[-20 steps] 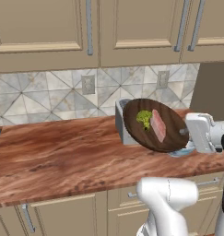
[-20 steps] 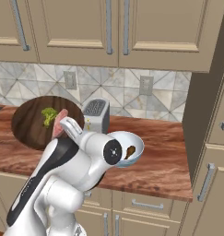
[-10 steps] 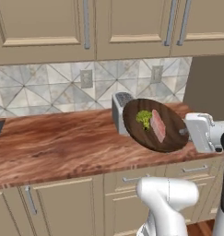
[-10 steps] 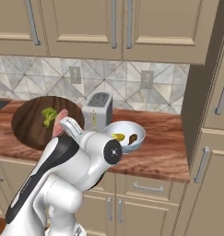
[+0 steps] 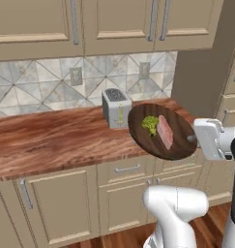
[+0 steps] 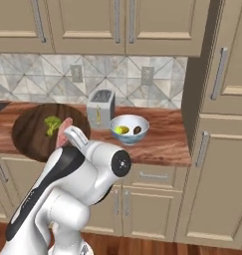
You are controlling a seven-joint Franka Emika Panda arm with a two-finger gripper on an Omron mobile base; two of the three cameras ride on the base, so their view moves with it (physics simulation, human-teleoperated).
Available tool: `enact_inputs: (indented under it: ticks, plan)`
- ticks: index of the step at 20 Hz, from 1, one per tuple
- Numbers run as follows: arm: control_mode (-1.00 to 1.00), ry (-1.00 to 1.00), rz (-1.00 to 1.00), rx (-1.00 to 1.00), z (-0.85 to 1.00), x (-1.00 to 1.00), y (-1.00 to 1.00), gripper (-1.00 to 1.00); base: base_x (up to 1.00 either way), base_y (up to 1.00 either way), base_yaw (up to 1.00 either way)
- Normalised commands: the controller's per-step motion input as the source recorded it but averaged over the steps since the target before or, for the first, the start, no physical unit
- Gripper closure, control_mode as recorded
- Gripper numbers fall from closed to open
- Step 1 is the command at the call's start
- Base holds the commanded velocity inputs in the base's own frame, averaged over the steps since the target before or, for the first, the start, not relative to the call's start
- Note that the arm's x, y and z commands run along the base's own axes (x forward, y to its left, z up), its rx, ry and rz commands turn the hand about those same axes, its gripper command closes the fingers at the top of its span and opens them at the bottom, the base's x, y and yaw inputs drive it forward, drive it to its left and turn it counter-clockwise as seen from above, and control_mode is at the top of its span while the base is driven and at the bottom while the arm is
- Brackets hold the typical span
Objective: Place the bowl containing the steak and broccoli in the microwave. Close the microwave door and press the start button to microwave the meal.
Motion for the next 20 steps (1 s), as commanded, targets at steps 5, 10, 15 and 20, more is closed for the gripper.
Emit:
enact_inputs:
  ticks: [5, 10, 15, 20]
  plan:
    - [1.00, 0.00, 0.00, 0.00, 0.00, 0.00, 0.00, 1.00, -0.63, -0.09, -0.46]
    - [1.00, 0.00, 0.00, 0.00, 0.00, 0.00, 0.00, 1.00, -0.47, -0.06, -0.53]
    - [1.00, 0.00, 0.00, 0.00, 0.00, 0.00, 0.00, 1.00, -0.30, -0.17, -0.49]
    - [1.00, 0.00, 0.00, 0.00, 0.00, 0.00, 0.00, 1.00, -0.59, -0.20, -0.53]
